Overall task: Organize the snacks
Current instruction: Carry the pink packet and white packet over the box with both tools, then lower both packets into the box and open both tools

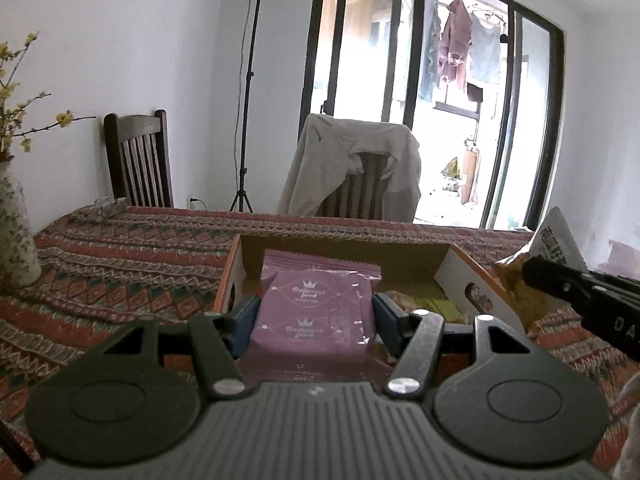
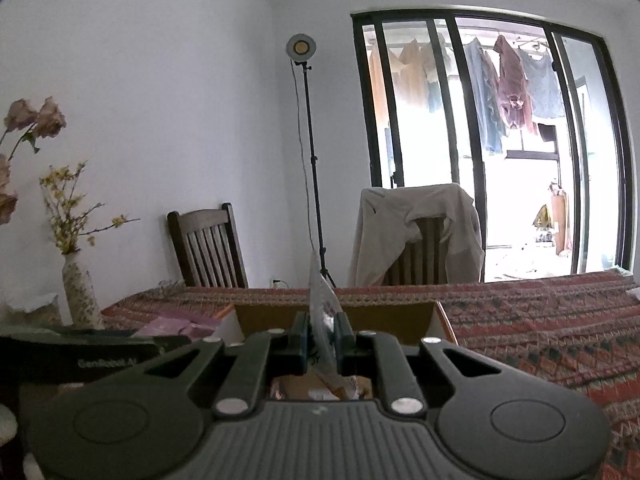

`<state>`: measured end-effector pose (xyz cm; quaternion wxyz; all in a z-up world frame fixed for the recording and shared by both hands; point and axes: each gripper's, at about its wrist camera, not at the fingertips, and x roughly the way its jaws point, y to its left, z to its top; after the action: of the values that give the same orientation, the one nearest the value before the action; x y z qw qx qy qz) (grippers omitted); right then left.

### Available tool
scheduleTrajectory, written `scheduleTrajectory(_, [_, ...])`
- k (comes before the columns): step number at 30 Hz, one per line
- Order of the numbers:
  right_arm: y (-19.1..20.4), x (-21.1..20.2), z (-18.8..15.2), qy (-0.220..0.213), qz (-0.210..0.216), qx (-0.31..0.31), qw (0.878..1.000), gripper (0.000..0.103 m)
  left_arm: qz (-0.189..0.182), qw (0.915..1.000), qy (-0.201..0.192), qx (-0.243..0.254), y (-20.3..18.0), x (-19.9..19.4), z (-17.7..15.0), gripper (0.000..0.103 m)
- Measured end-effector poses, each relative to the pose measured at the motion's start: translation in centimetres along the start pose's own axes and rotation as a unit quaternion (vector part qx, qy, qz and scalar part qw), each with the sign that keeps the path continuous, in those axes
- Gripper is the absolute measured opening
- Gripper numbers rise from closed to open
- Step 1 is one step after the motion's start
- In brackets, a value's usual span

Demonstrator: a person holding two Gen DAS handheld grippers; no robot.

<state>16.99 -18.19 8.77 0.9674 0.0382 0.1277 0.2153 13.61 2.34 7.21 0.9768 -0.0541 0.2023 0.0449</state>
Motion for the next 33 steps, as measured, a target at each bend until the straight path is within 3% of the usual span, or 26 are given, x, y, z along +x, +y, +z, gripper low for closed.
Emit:
scheduleTrajectory(9, [-1.8, 6.0, 1.3, 0.008, -0.009, 0.022, 1.0, 0.012, 0.025, 0.9995, 0.007, -0.021, -0.3, 5.2, 1.9, 0.062])
scheduleTrajectory(15, [-3.3, 9.3, 0.1, 0.031, -0.008, 0.053, 0.998, 0.012, 0.036, 0.9988, 0.023, -0.024, -0.1, 8.1, 1.2, 0.062])
scheduleTrajectory(24, [-4.0, 10.4, -1.9, 0.064, -0.021, 0.05, 0.996, 0.016, 0.037, 0.9979, 0.047, -0.024, 0.8, 10.2, -0.2, 0.063])
scheduleTrajectory(26, [-4.1, 10.5, -2.1, 0.069, -0.027, 0.051, 0.996, 0.017, 0.039, 0.9981, 0.04, -0.026, 1.0, 10.0, -0.1, 0.072])
scheduleTrajectory(29, [-4.3, 10.2, -2.4, 0.068, -0.031, 0.055, 0.996, 0.057, 0.039, 0.9986, 0.023, -0.027, 1.1, 9.4, -0.2, 0.091])
scheduleTrajectory(30, [-4.3, 10.0, -2.4, 0.064, -0.035, 0.054, 0.996, 0.074, 0.04, 0.9987, 0.017, -0.028, 1.1, 9.2, -0.2, 0.095])
scheduleTrajectory(31, [-4.4, 9.7, -2.5, 0.06, -0.036, 0.053, 0.996, 0.084, 0.042, 0.9986, 0.012, -0.029, 1.0, 9.0, -0.1, 0.103])
scheduleTrajectory(33, [-4.4, 9.3, -2.5, 0.053, -0.038, 0.054, 0.996, 0.094, 0.044, 0.9985, 0.002, -0.034, 1.2, 8.7, -0.1, 0.103])
